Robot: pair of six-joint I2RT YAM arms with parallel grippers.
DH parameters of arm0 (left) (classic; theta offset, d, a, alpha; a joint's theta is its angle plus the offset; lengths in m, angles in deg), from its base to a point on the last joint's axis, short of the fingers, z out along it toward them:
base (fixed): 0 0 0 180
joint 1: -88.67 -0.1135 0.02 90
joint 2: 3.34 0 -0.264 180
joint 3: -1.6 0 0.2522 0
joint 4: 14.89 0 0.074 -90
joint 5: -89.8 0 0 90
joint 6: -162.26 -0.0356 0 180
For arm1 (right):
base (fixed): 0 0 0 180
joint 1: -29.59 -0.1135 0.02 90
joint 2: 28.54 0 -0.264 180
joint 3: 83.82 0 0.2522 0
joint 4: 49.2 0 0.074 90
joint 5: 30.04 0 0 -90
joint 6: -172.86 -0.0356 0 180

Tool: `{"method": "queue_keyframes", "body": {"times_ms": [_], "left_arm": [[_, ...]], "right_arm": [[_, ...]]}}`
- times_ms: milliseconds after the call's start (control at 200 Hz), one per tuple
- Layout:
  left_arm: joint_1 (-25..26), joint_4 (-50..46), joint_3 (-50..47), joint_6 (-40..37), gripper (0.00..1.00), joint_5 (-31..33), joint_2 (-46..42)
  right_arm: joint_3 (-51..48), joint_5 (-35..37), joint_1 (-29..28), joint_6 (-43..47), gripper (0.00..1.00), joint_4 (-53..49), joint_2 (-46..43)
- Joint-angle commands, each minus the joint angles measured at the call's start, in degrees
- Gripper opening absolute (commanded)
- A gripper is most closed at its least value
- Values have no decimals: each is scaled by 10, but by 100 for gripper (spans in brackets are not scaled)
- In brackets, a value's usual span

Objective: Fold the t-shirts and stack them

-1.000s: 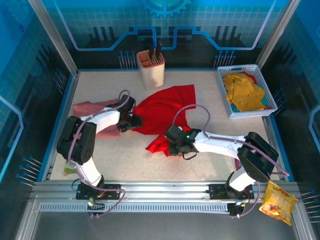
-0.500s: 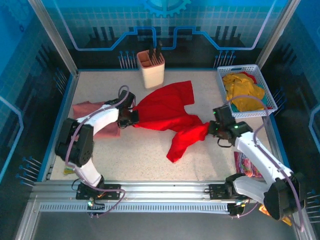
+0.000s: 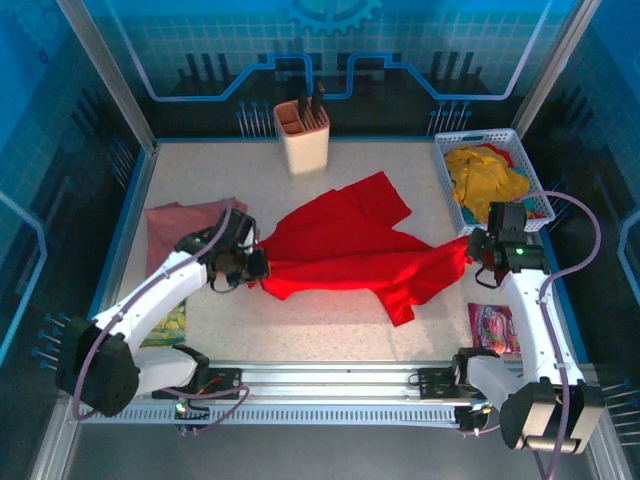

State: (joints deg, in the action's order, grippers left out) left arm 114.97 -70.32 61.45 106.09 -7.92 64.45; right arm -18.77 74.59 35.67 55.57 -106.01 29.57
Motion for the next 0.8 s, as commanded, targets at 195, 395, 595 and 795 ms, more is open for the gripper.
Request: {"method": "queue_keyframes", "body": {"times_ms": [195, 395, 595, 795], "left_arm": [[57, -5, -41, 75, 54, -19, -21], [-3, -5, 121, -24, 65, -11, 78], [-7, 25, 303, -92, 66, -31, 261], [17, 4, 473, -134, 66, -42, 452]], "right_arm": [[7, -65, 1, 29, 88, 1, -1], [-6, -104, -54, 35, 96, 19, -4], [-47, -122, -87, 16, 96, 24, 8], [-84, -144, -99, -2, 96, 41, -9]]}}
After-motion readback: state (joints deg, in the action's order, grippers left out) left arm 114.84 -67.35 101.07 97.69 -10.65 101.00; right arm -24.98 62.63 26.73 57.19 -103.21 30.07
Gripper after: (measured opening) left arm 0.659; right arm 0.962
